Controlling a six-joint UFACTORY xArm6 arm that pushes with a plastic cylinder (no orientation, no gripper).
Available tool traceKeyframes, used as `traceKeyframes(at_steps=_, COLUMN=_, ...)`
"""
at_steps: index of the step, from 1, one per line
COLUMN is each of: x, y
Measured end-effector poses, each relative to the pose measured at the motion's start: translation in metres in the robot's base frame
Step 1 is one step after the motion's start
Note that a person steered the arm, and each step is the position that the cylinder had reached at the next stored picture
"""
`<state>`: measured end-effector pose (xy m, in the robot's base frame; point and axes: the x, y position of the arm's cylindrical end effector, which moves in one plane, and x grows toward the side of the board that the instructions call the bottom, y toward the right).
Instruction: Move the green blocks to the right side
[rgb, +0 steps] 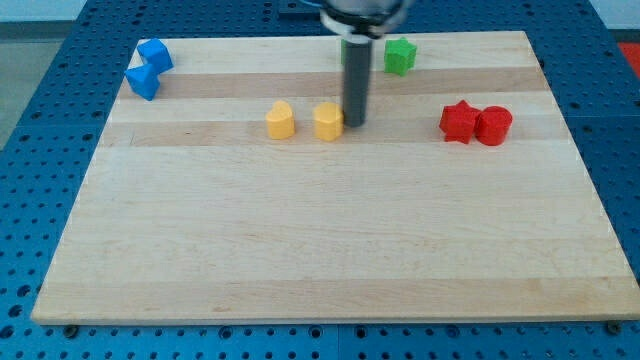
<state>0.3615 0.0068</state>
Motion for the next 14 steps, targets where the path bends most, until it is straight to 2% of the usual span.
traceKeyframes(at_steps=2, x=-0.025, y=0.057)
traceKeyframes(at_steps=4, x=-0.025, y=0.061)
traceKeyframes(at_steps=5, x=-0.044, y=0.045)
traceKeyframes(at_steps=6, x=-0.094, y=0.038)
traceKeyframes(at_steps=8, x=-0.112, y=-0.039)
traceKeyframes(at_steps=9, x=-0.134, y=-0.056)
traceKeyframes(at_steps=10, x=-0.139, y=-0.027)
traceKeyframes(at_steps=11, x=-0.132, y=0.055)
traceKeyframes(at_steps=12, x=-0.129, y=0.113)
traceKeyframes(at_steps=13, x=-0.135, y=0.072)
traceKeyframes(at_steps=14, x=-0.109, y=0.044)
